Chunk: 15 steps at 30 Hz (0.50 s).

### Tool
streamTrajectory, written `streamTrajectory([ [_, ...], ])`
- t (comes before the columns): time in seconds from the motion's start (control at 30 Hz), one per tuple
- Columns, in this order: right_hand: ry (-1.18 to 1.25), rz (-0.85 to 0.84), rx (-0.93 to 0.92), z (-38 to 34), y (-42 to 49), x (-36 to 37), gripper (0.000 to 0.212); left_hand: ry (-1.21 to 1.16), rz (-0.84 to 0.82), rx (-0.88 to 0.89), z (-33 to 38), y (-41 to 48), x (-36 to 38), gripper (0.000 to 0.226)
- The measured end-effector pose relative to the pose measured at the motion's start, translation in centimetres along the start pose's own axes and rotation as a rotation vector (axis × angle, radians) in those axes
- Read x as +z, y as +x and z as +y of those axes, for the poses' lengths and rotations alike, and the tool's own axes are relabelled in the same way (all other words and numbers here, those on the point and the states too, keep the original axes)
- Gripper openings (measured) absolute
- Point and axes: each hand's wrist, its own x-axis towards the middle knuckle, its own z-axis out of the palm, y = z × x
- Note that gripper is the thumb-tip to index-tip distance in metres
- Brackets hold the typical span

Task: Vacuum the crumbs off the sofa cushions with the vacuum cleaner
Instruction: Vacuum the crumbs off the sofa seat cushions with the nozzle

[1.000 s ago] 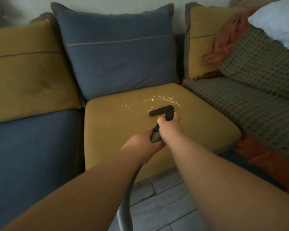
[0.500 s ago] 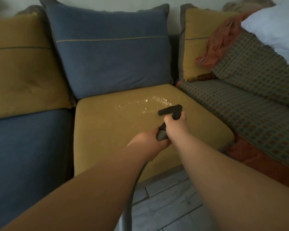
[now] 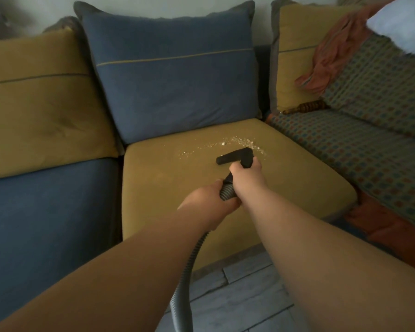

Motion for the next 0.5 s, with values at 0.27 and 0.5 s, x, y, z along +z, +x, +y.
streamTrajectory([
  [0.27, -0.001, 0.146, -0.018, 1.0, 2.3, -4.9, 0.069, -0.050, -0.055, 0.103, 3.8, 2.9, 3.3, 0.049],
  [0.5, -0.004, 0.084, -0.020, 0.3, 3.4, -2.8, 0.071, -0.022, -0.021, 0.069, 2.3, 4.2, 2.3, 0.057],
])
